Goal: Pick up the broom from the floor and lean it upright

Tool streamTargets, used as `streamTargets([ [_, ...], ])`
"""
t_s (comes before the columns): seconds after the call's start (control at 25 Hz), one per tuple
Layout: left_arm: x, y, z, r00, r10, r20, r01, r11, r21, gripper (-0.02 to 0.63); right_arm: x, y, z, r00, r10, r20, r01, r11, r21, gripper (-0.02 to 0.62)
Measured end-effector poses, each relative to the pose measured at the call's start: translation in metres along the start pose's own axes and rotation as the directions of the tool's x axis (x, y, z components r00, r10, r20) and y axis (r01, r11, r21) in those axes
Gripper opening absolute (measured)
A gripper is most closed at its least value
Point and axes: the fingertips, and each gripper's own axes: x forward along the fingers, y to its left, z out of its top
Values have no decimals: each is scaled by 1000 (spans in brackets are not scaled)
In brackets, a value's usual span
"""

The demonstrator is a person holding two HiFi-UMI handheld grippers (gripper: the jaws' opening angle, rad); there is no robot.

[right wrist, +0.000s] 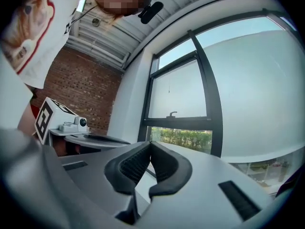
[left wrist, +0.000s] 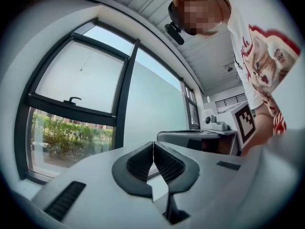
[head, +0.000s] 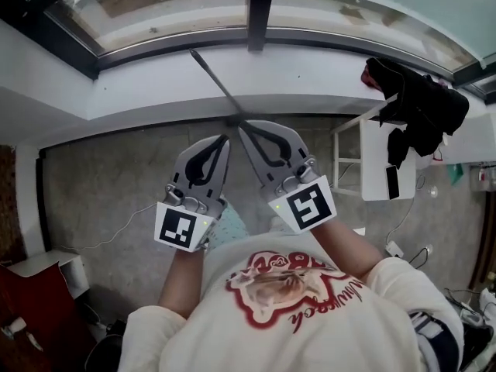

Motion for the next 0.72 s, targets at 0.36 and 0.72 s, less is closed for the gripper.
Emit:
streamTargets([
  [0.36, -56, -117, 52, 996, 75, 57, -78, 995, 54, 21, -107, 31, 74, 995, 84, 53, -82, 996, -47, 25],
  [0.72, -181, -193, 63, 996, -79, 38, 74, 989, 124, 21, -189, 133, 94, 993, -89, 81, 95, 993, -64, 25],
])
